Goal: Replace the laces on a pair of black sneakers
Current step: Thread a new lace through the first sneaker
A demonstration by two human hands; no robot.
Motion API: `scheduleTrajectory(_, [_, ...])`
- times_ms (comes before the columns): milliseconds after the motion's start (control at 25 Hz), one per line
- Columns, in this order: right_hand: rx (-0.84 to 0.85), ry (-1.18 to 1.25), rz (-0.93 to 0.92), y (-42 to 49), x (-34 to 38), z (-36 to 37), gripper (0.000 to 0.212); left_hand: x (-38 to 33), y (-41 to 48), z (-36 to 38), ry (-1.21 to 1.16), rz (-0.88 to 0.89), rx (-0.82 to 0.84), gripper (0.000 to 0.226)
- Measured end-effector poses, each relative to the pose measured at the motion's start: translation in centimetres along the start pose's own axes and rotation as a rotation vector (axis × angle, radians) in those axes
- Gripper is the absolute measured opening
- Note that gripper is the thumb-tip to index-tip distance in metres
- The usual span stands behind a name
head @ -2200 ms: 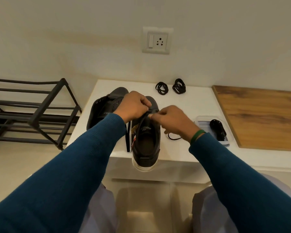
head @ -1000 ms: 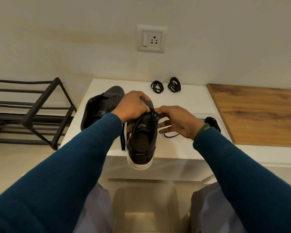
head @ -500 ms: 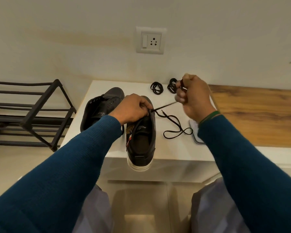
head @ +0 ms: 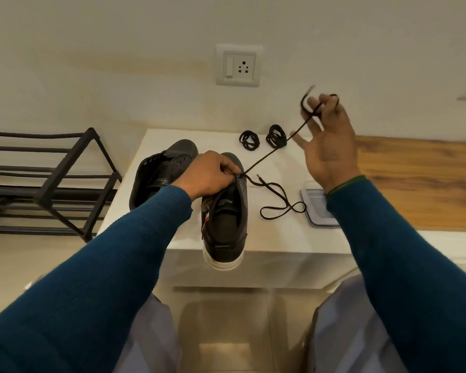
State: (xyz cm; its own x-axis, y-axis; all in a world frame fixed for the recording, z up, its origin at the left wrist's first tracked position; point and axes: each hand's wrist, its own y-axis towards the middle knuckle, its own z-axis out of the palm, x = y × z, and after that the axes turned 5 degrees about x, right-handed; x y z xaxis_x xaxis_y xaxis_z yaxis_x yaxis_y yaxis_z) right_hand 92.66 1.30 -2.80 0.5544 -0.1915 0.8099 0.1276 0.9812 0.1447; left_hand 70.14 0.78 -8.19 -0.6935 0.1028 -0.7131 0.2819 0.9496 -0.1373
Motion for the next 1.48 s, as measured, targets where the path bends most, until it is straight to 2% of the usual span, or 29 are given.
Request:
scheduleTrajectory(40, [0.007,-0.005,0.136,-0.5,-0.7,0.1,0.016,0.0,0.1,0.0,0.009,-0.004,0.004,0.025])
scheduleTrajectory(80, [0.051,-0.147,0.297,-1.1,-1.4,0.5,0.018,0.1,0.2,0.0,0.014,-0.009,0.003,0.024])
scheduleTrajectory(120, [0.147,-0.481,0.427,-1.7,-2.2,0.8,0.021,0.2,0.3,-0.1,0.014,-0.013,-0.001,0.023])
scheduleTrajectory(160, [0.305,-0.94,0.499,-2.1,-3.0,1.0,0.024,0.3,0.3,-0.1,0.011,-0.015,-0.007,0.023])
scheduleTrajectory(200, [0.484,-1.355,0.511,-2.4,-3.8,1.2,0.028,0.4,0.2,-0.1,0.009,-0.016,-0.011,0.022])
scheduleTrajectory(240, [0.629,-1.621,0.471,-2.6,-4.4,1.2,0.029,0.4,0.1,-0.1,0.006,-0.017,-0.01,0.021])
scheduleTrajectory(280, [0.687,-1.7,0.417,-2.7,-4.7,1.2,0.028,0.3,0.1,-0.2,0.003,-0.023,-0.007,0.02])
scheduleTrajectory(360, [0.549,-1.507,0.247,-2.3,-4.2,1.1,0.026,0.3,0.1,-0.2,0.009,-0.038,0.005,0.019])
scheduleTrajectory(400, [0.431,-1.281,0.19,-2.0,-3.6,1.2,0.026,0.3,0.1,-0.3,0.021,-0.045,0.008,0.019])
scheduleTrajectory(480, [0.2,-0.671,0.145,-1.2,-2.4,1.2,0.027,0.3,0.1,-0.4,0.034,-0.06,0.008,0.019])
scheduleTrajectory(560, [0.086,-0.13,0.174,-0.6,-1.8,0.9,0.026,0.4,0.0,-0.3,-0.003,-0.063,0.01,0.02])
scheduleTrajectory(600, [0.047,0.018,0.216,-0.7,-2.0,0.8,0.024,0.3,0.0,-0.3,-0.024,-0.059,0.014,0.02])
scheduleTrajectory(640, [-0.011,0.004,0.272,-0.8,-2.4,0.7,0.023,0.4,0.1,-0.2,-0.038,-0.052,0.016,0.021])
scheduleTrajectory(680, [-0.054,-0.21,0.316,-1.0,-2.8,0.6,0.022,0.4,0.1,-0.2,-0.044,-0.045,0.015,0.021])
scheduleTrajectory(720, [-0.032,-0.586,0.333,-1.2,-3.4,0.5,0.023,0.4,0.1,-0.2,-0.047,-0.041,0.012,0.021])
scheduleTrajectory(800, [0.245,-1.35,0.311,-1.9,-5.0,0.5,0.024,0.5,0.1,-0.2,-0.05,-0.038,0.012,0.02])
scheduleTrajectory(840, [0.408,-1.552,0.331,-2.3,-5.8,0.6,0.021,0.5,0.1,-0.2,-0.054,-0.038,0.012,0.02])
scheduleTrajectory(880, [0.503,-1.614,0.356,-2.6,-6.2,0.7,0.018,0.5,0.2,-0.1,-0.058,-0.038,0.01,0.019])
scheduleTrajectory(920, [0.514,-1.587,0.344,-2.7,-6.1,1.0,0.016,0.6,0.2,-0.1,-0.065,-0.039,0.005,0.018])
scheduleTrajectory(1000, [0.435,-1.47,0.261,-2.6,-5.1,1.1,0.013,0.5,0.3,0.0,-0.082,-0.045,-0.01,0.018])
scheduleTrajectory(1080, [0.37,-1.348,0.29,-2.4,-4.4,0.8,0.014,0.5,0.4,0.0,-0.091,-0.054,-0.013,0.019])
scheduleTrajectory(1200, [0.28,-1.15,0.671,-3.6,-5.2,0.2,0.033,0.5,0.6,0.1,-0.09,-0.056,-0.006,0.017])
scheduleTrajectory(1280, [0.261,-1.246,0.779,-4.6,-6.7,-0.2,0.045,0.6,0.7,0.1,-0.089,-0.049,-0.007,0.013])
scheduleTrajectory(1400, [0.258,-1.492,0.585,-5.0,-8.6,-0.7,0.035,0.6,0.7,0.2,-0.09,-0.043,-0.019,0.014])
scheduleTrajectory(1480, [0.29,-1.537,0.5,-4.4,-9.0,-0.9,0.026,0.6,0.6,0.2,-0.091,-0.042,-0.02,0.015])
